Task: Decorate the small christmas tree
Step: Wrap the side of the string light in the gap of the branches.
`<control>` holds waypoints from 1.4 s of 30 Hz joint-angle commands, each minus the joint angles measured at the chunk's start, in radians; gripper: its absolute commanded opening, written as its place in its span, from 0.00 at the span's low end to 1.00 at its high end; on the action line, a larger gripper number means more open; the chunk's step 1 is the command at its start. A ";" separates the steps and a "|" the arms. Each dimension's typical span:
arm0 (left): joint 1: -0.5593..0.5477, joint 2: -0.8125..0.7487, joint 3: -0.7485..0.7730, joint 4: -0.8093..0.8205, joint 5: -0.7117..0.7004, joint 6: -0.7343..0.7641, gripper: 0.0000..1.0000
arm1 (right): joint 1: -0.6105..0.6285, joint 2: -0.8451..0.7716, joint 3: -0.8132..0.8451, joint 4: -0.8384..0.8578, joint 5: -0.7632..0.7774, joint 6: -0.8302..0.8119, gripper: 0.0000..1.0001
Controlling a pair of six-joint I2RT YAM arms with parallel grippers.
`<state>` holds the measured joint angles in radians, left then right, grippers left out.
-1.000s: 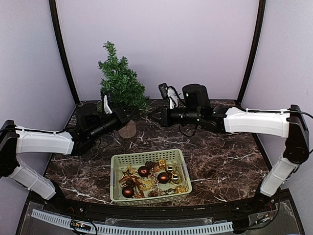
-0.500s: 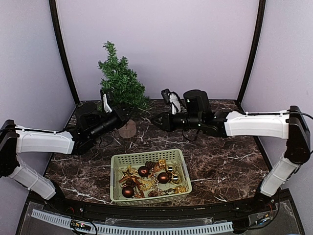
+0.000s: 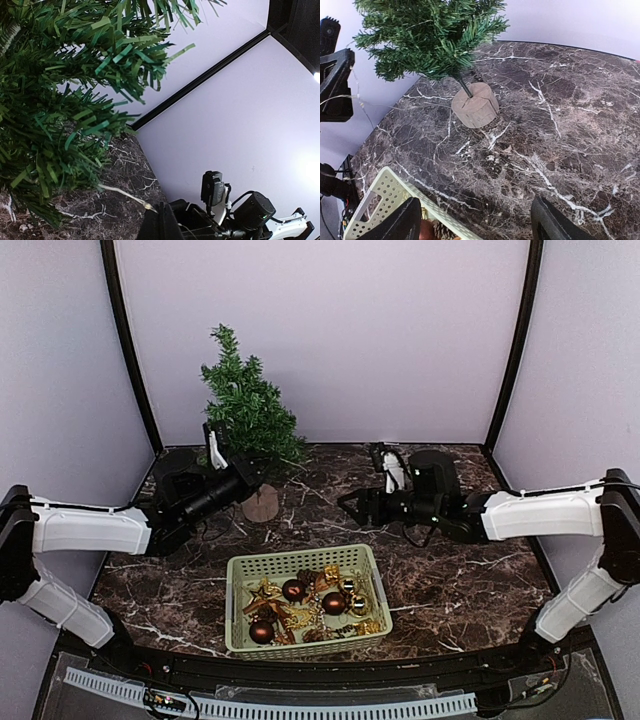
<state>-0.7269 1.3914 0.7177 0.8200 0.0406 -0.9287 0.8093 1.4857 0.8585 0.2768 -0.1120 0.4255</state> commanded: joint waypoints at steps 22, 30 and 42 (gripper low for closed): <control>-0.003 -0.065 0.014 -0.013 -0.002 0.023 0.00 | -0.041 0.248 0.092 0.130 -0.069 0.079 0.02; -0.002 -0.081 0.006 -0.026 -0.013 0.031 0.00 | -0.174 0.073 0.027 -0.077 0.163 0.052 0.00; 0.003 -0.099 0.003 -0.043 -0.024 0.039 0.00 | -0.429 -0.256 0.074 -0.409 0.494 -0.063 0.00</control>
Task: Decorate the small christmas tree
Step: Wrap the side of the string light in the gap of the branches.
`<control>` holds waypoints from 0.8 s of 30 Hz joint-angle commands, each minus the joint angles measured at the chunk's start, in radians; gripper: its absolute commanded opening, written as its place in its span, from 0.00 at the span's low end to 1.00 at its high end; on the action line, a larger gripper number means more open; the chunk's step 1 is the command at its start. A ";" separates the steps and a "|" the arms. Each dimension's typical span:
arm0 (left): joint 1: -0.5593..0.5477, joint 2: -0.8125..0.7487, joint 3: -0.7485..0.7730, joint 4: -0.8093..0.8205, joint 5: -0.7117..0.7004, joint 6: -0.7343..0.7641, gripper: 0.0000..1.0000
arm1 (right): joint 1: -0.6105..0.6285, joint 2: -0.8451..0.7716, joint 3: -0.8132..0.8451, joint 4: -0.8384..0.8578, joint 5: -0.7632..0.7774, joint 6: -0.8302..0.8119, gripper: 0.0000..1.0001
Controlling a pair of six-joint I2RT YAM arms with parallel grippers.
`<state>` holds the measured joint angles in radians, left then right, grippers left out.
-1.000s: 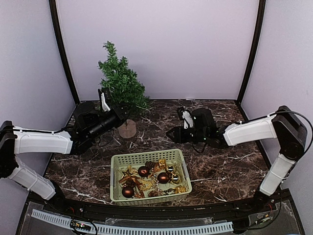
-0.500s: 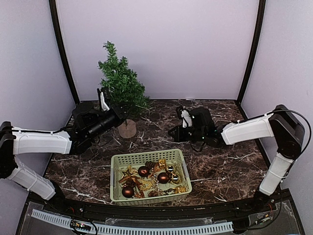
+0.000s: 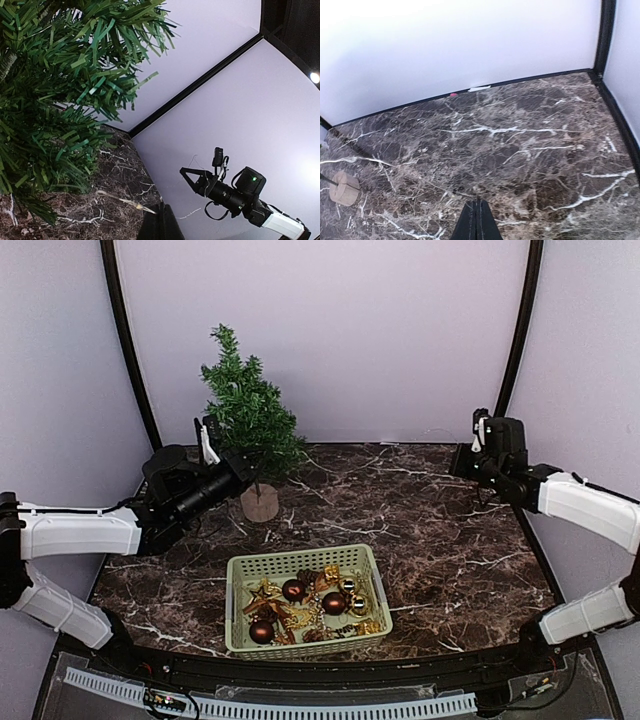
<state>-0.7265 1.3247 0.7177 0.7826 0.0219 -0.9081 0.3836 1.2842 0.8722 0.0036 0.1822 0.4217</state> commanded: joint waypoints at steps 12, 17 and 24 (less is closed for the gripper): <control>0.006 -0.030 0.007 -0.025 -0.003 0.023 0.00 | 0.052 -0.109 0.036 -0.202 0.446 -0.067 0.00; 0.007 -0.022 0.019 -0.040 0.009 0.028 0.00 | 0.089 -0.037 -0.073 -0.174 0.251 0.033 0.00; 0.009 -0.020 0.029 -0.054 0.027 0.037 0.00 | 0.091 -0.116 -0.172 -0.177 -0.100 0.061 0.74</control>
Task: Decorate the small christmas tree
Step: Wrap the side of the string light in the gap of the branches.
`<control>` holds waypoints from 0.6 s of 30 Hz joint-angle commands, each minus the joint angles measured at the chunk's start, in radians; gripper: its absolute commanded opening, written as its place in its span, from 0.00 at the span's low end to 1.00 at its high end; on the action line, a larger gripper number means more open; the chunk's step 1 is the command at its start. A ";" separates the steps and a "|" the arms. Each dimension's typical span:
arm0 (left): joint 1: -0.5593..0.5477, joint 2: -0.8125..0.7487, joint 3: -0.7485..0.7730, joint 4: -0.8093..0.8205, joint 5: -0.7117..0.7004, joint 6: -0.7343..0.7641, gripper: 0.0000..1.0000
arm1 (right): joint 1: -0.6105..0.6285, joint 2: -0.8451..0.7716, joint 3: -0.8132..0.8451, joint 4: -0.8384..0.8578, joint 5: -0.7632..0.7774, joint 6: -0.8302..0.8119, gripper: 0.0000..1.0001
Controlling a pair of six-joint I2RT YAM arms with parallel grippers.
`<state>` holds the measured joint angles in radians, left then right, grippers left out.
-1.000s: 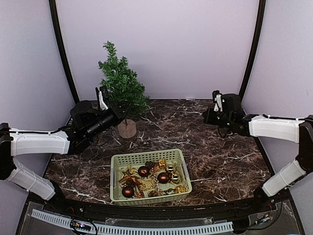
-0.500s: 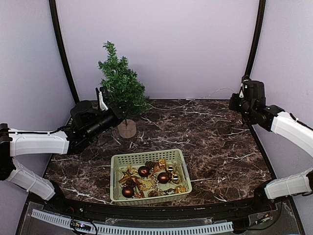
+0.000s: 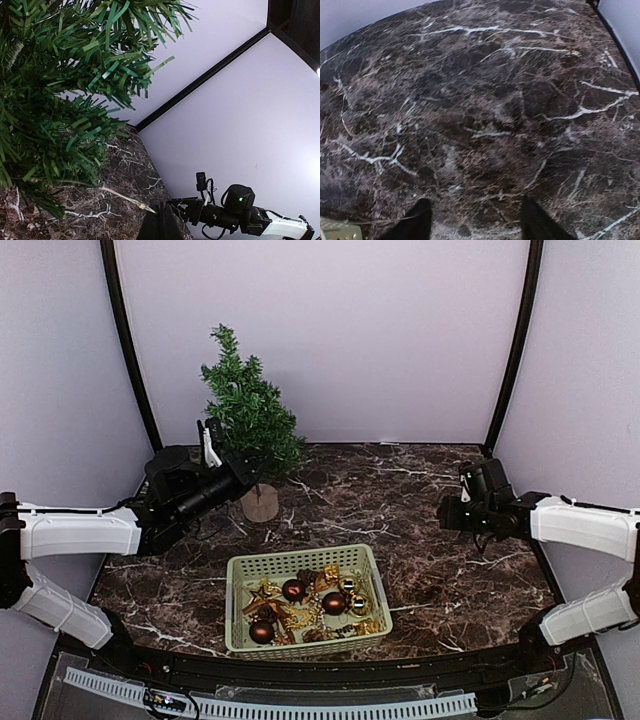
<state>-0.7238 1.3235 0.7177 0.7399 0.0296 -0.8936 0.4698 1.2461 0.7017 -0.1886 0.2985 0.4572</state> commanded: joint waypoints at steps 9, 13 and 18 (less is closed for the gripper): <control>0.007 -0.009 0.029 0.001 0.036 0.016 0.00 | 0.011 -0.352 -0.151 0.235 -0.893 0.011 0.93; 0.008 -0.017 0.024 0.001 0.033 0.016 0.00 | 0.013 -0.300 -0.110 0.201 -1.045 -0.010 0.95; 0.007 -0.026 0.025 -0.011 0.037 0.025 0.00 | 0.029 -0.252 -0.017 0.163 -0.992 -0.055 0.94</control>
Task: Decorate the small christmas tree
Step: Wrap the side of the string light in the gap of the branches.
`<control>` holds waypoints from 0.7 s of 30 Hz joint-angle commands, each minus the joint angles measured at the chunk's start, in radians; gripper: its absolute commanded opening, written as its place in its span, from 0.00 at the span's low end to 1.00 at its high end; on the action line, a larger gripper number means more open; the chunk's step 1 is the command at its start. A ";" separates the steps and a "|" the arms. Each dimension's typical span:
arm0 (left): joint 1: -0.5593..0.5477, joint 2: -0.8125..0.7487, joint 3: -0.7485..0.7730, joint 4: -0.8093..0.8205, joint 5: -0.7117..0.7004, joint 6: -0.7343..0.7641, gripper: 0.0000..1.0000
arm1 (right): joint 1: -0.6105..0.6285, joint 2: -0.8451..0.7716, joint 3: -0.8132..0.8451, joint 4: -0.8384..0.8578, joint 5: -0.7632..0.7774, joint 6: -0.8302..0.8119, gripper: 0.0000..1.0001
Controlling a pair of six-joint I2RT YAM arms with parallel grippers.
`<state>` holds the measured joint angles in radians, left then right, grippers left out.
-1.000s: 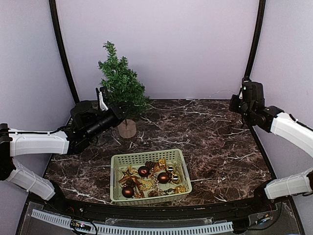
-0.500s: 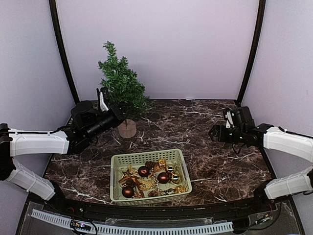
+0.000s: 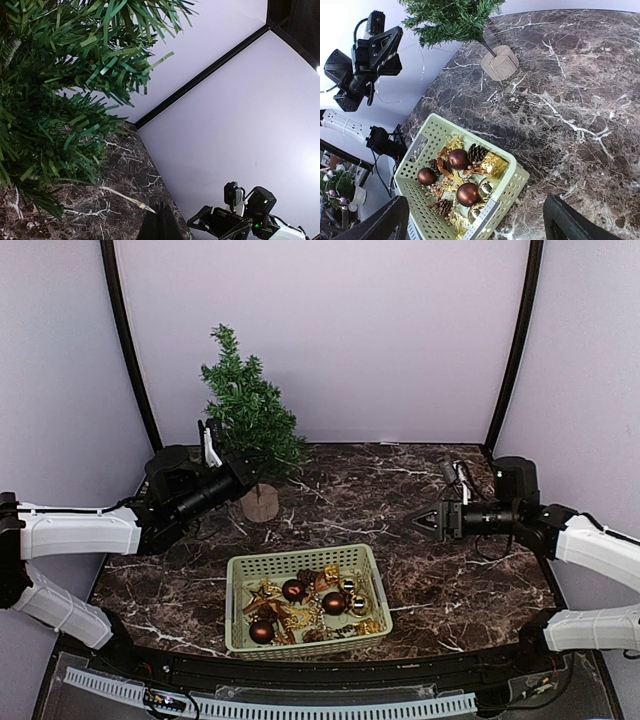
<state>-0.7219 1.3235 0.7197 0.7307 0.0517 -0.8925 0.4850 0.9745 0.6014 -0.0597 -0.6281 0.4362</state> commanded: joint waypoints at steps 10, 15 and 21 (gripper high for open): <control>0.006 -0.042 0.027 -0.042 0.018 0.039 0.00 | 0.214 0.241 0.466 0.064 0.283 -0.081 0.79; 0.006 -0.040 0.038 -0.051 0.029 0.048 0.00 | 0.255 0.421 0.637 0.014 0.329 -0.106 0.71; 0.006 -0.038 0.049 -0.063 0.038 0.055 0.00 | 0.314 0.597 0.781 -0.036 0.271 -0.211 0.73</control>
<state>-0.7219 1.3136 0.7341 0.6769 0.0708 -0.8589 0.7517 1.4910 1.2938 -0.0467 -0.3412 0.3202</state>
